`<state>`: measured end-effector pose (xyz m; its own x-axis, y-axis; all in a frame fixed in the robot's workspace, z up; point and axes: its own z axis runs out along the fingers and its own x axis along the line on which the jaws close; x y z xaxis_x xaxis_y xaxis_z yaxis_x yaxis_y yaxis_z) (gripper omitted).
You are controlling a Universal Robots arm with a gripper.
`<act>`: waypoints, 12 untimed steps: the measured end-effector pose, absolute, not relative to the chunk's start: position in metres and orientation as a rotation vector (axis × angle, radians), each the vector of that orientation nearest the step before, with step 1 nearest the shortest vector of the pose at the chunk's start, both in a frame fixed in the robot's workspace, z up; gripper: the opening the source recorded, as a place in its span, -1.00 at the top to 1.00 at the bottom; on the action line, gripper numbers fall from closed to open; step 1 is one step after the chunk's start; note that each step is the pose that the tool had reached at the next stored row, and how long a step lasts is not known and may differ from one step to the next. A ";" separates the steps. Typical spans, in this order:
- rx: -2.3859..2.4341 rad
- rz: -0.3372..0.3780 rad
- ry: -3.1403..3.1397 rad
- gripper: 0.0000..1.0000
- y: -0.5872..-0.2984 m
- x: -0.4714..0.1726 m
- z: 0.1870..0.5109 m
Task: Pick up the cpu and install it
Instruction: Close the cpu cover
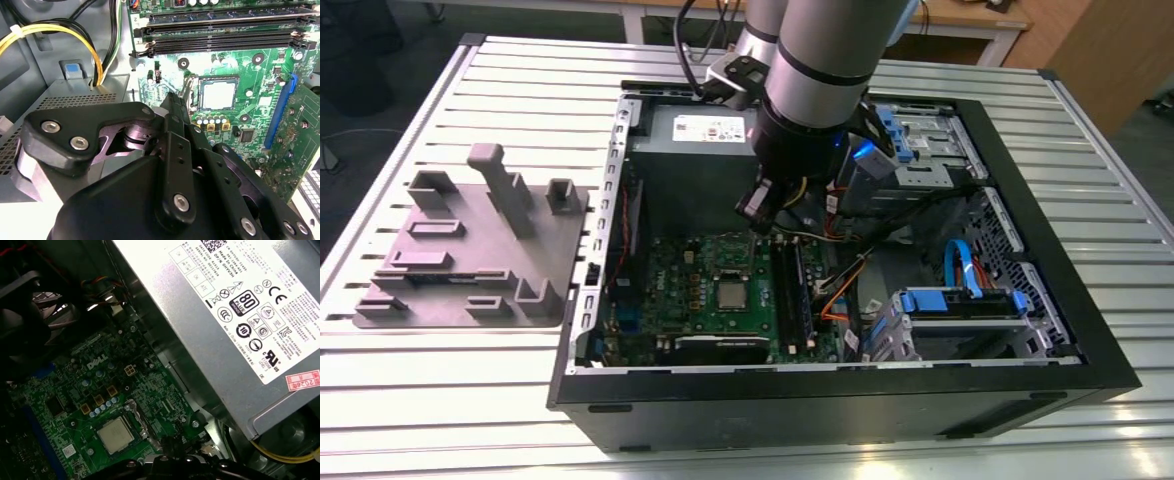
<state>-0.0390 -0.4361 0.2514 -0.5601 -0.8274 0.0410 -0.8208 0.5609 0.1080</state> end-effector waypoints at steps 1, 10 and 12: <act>1.430 -0.118 -2.697 0.80 -0.436 -0.039 0.251; 1.491 -0.130 -2.667 0.80 -0.436 -0.039 0.251; 1.503 -0.130 -2.660 0.80 -0.436 -0.039 0.251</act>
